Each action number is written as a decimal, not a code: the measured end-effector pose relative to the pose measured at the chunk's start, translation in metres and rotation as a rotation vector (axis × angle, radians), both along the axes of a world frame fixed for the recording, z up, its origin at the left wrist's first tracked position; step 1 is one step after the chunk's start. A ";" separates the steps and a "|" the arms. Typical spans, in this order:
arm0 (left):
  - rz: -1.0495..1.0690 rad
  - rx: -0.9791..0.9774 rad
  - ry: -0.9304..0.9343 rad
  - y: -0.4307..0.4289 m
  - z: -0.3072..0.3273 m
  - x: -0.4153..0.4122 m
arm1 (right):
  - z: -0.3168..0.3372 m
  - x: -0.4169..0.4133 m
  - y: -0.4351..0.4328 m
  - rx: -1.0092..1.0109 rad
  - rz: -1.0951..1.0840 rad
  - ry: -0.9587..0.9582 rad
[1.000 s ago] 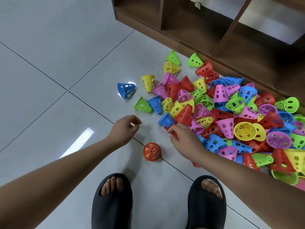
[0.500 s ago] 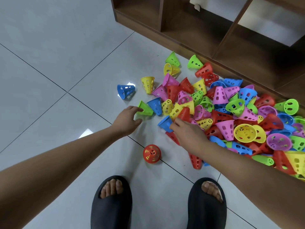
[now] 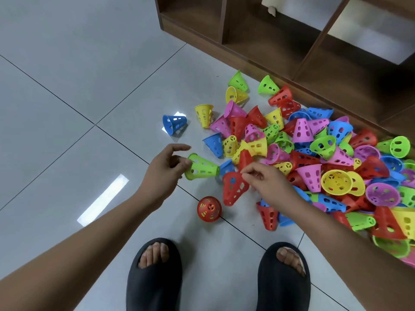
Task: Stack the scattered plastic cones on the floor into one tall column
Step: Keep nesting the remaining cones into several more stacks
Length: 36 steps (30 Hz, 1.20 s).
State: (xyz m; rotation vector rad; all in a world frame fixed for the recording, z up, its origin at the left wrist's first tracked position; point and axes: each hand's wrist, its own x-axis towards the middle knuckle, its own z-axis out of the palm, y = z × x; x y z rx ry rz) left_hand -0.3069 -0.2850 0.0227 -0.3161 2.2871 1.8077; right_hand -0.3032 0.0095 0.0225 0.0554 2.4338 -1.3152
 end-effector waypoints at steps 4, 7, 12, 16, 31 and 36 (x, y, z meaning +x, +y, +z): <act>-0.028 0.184 -0.125 0.008 0.001 0.018 | 0.005 0.006 0.008 -0.506 -0.244 -0.299; -0.157 0.194 -0.219 0.015 -0.008 0.033 | 0.008 0.015 0.002 -0.715 -0.267 -0.460; -0.244 0.067 -0.217 0.023 -0.026 0.048 | 0.001 0.029 -0.010 -0.704 -0.063 -0.587; -0.204 -0.073 -0.202 0.024 -0.045 0.052 | -0.016 0.036 -0.018 -0.471 0.003 -0.535; -0.174 -0.332 -0.161 -0.014 -0.065 -0.019 | -0.037 -0.007 -0.016 0.266 0.221 0.080; -0.122 -0.416 -0.057 -0.025 -0.064 -0.055 | -0.038 -0.027 -0.016 0.435 0.438 0.299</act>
